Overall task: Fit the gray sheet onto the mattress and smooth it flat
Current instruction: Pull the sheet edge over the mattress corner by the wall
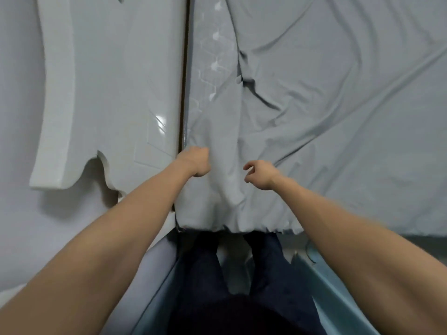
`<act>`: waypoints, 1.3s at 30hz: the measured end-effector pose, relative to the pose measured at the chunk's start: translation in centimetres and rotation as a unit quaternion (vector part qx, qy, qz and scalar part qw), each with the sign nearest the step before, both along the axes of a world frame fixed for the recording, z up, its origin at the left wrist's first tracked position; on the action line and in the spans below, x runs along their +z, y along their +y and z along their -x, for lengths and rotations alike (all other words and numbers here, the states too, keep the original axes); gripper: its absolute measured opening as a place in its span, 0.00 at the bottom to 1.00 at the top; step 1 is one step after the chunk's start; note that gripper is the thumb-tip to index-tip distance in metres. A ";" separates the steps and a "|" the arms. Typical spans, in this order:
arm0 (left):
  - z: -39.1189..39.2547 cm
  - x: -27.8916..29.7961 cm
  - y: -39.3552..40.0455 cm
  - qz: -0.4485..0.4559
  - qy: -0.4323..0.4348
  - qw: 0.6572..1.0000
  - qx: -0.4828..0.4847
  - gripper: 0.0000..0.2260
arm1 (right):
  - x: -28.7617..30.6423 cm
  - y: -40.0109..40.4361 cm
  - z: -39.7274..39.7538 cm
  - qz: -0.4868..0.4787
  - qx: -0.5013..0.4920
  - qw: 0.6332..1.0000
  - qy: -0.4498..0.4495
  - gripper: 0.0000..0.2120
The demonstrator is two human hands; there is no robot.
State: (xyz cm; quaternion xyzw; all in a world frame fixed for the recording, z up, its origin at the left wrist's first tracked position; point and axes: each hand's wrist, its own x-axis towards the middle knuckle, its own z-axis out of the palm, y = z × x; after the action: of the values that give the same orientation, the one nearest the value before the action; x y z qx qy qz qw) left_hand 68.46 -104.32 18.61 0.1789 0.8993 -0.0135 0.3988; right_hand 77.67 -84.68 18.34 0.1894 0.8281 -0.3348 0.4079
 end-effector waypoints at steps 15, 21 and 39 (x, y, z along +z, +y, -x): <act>18.0 -21.8 15.4 -0.117 0.152 0.981 -0.037 0.30 | -20.7 10.4 20.0 -0.078 0.051 0.988 0.120 0.23; 23.7 -29.8 15.3 -0.097 0.123 0.973 -0.172 0.44 | -28.8 9.2 25.2 -0.122 0.107 0.974 0.159 0.43; 28.1 -26.4 5.6 -0.031 0.290 0.943 0.163 0.24 | -27.5 -0.9 31.7 -0.073 0.094 0.918 0.378 0.27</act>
State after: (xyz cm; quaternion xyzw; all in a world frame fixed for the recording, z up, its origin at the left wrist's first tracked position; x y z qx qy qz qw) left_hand 40.36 -98.71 -7.83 0.0307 0.9928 0.0286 0.1118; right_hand 45.97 -85.58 -9.18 -0.0004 0.9566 -0.2804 0.0788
